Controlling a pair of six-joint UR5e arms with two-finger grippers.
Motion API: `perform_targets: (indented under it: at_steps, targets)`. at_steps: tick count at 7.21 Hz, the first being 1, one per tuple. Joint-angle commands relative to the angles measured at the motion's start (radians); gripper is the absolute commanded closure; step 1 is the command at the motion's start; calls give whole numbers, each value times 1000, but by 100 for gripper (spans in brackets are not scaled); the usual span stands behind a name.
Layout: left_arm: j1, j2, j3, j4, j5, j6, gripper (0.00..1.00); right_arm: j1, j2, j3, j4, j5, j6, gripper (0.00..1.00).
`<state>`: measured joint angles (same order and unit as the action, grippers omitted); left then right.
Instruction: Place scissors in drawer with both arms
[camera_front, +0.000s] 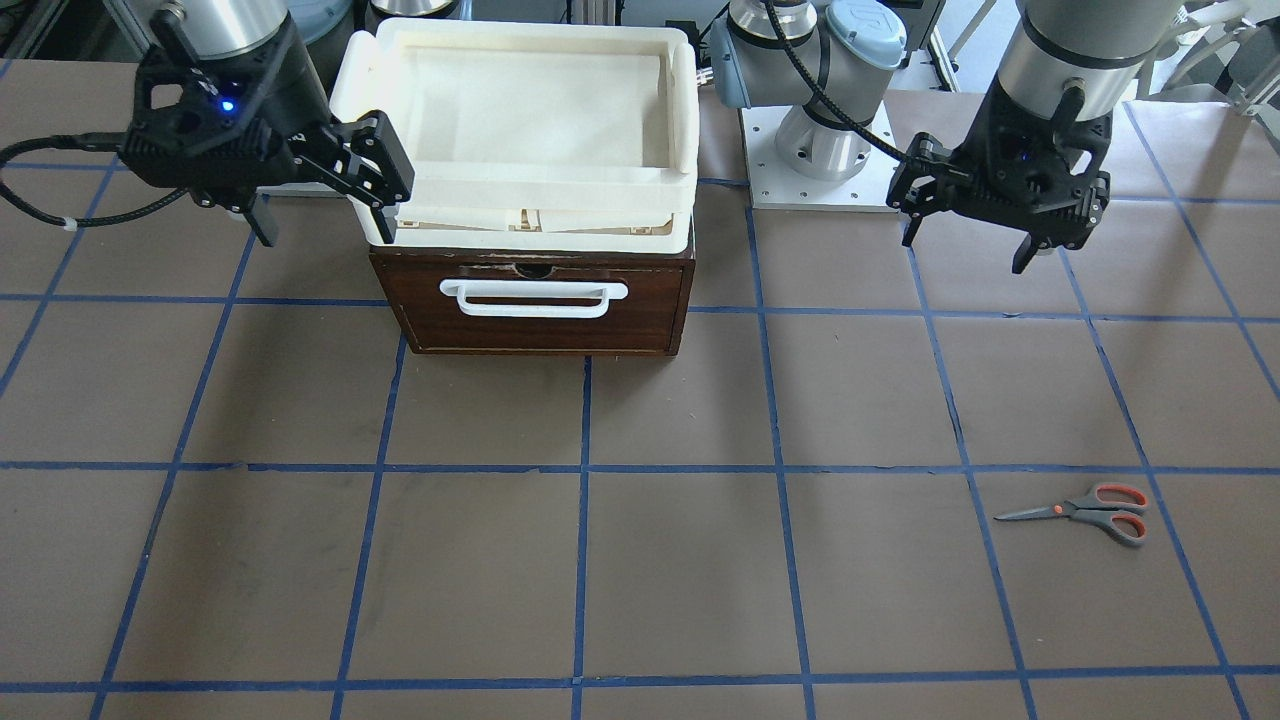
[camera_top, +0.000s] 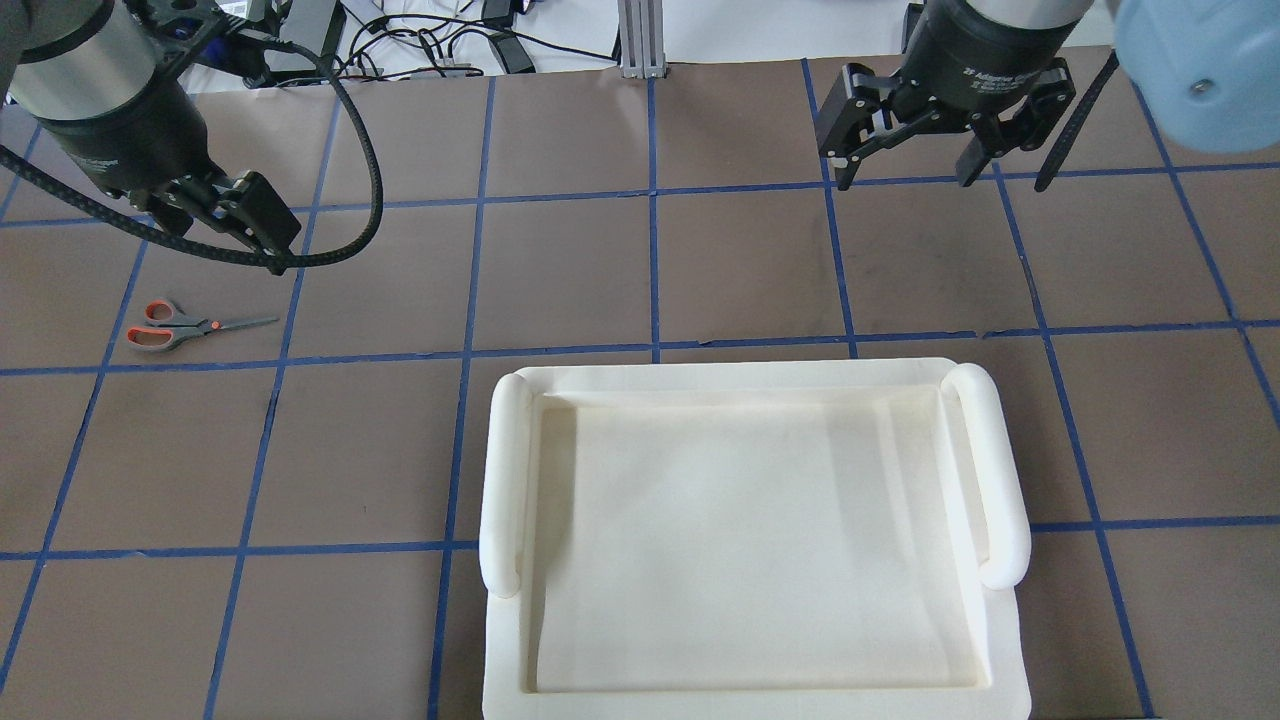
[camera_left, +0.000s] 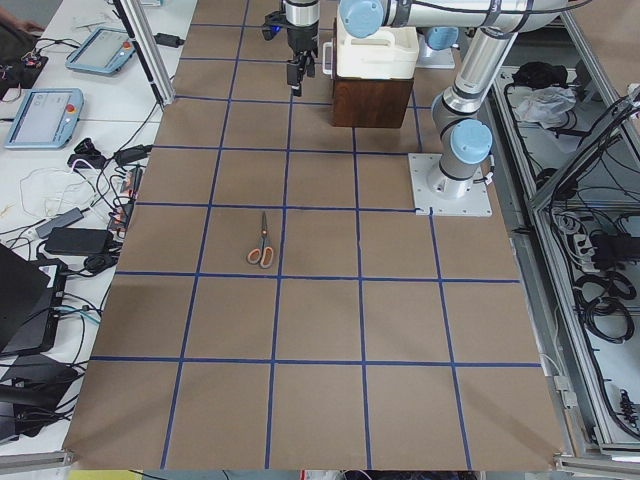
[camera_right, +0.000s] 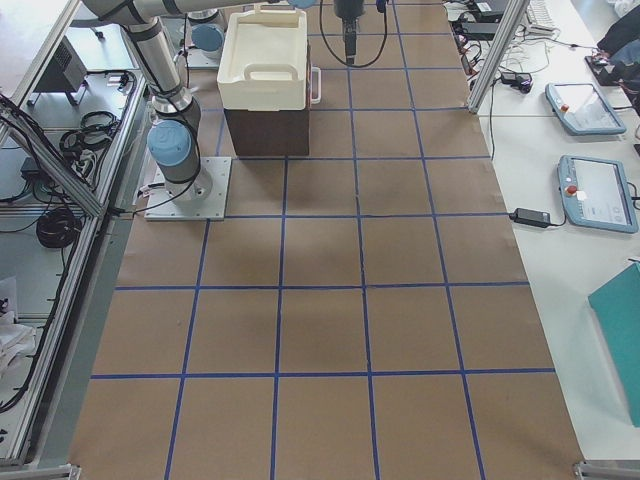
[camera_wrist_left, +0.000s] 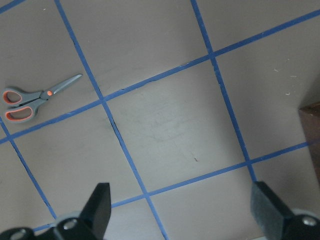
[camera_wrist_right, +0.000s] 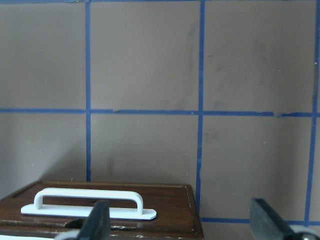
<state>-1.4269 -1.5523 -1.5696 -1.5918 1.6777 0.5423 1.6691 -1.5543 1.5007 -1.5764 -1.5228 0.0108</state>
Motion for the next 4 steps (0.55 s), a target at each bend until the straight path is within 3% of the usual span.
perform_targets:
  at_steps: [1, 2, 3, 4]
  targets:
    - [173, -49, -3, 19, -7, 266, 0, 95, 48, 38, -23, 13, -179, 0]
    - [278, -61, -7, 19, -112, 480, 0, 109, 78, 42, -30, 88, -260, 0]
    - [343, -96, -7, 32, -118, 722, 0, 124, 132, 46, -46, 189, -516, 0]
    - [374, -136, -7, 94, -92, 889, 0, 124, 163, 46, -48, 193, -632, 0]
